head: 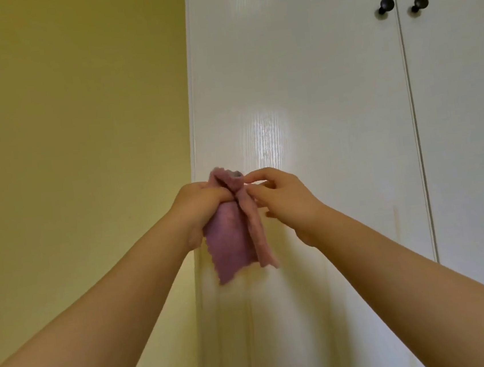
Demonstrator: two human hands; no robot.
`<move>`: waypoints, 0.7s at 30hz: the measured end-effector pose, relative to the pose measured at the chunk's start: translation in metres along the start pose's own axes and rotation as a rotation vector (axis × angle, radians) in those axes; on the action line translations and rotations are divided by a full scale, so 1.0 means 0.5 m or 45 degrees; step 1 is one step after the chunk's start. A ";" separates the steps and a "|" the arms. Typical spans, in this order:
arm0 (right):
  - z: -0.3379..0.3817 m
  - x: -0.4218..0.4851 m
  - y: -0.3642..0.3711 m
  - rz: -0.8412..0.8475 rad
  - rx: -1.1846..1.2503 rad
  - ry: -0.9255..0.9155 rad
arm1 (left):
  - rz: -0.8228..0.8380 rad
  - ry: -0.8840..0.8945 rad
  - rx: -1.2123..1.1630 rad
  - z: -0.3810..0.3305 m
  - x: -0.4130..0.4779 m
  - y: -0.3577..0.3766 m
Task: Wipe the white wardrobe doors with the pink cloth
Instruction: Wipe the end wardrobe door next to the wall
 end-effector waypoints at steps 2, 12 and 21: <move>-0.008 -0.004 -0.011 -0.121 -0.147 0.015 | -0.350 0.106 0.005 -0.020 -0.012 -0.054; -0.057 -0.013 -0.029 -0.308 -0.327 0.153 | -0.484 0.093 0.848 0.088 0.003 -0.029; -0.066 0.032 -0.026 -0.157 -0.584 0.134 | -0.193 0.308 1.422 0.064 0.055 -0.045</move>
Point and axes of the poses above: each hand's wrist, its own x-axis towards the middle knuckle, its own y-axis out of the palm, z = x × y, the point moved 3 cm from there along x, towards the middle knuckle, and after that the axes turned 13 degrees about z, right-handed, at the moved point
